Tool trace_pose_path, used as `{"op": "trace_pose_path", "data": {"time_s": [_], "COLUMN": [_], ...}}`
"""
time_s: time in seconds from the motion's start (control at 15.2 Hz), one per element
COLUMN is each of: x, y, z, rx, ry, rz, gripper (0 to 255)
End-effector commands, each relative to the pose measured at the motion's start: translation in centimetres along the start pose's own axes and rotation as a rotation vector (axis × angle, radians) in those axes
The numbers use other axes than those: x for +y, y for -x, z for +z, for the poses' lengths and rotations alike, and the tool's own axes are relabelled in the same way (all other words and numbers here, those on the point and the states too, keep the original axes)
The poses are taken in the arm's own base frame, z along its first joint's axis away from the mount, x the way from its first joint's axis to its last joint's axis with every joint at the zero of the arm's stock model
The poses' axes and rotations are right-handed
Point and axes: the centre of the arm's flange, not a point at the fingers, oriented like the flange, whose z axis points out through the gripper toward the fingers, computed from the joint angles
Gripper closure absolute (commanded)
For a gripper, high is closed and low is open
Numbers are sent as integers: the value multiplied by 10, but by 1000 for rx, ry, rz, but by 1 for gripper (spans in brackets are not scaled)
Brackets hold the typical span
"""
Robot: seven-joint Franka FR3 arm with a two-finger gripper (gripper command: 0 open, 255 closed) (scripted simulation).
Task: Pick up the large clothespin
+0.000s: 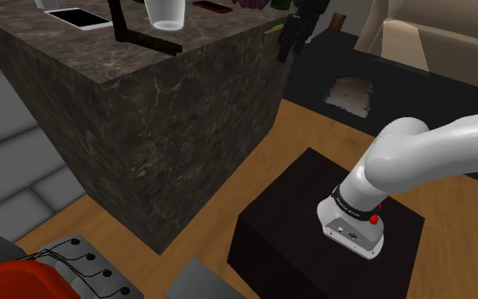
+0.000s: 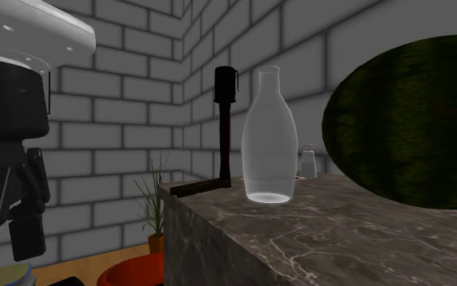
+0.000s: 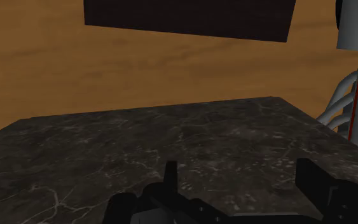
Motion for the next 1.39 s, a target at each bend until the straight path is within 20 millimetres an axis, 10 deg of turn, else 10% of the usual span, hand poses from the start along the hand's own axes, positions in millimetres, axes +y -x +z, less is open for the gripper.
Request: {"op": "trace_pose_path", "data": {"time_s": [0.0,1.32], "x": [0,-171], "y": [0,-205], "z": [0,-19], "rx": [0,-51], "ry": [0,-27], "rz": [0,-223], "gripper": [0,0]}}
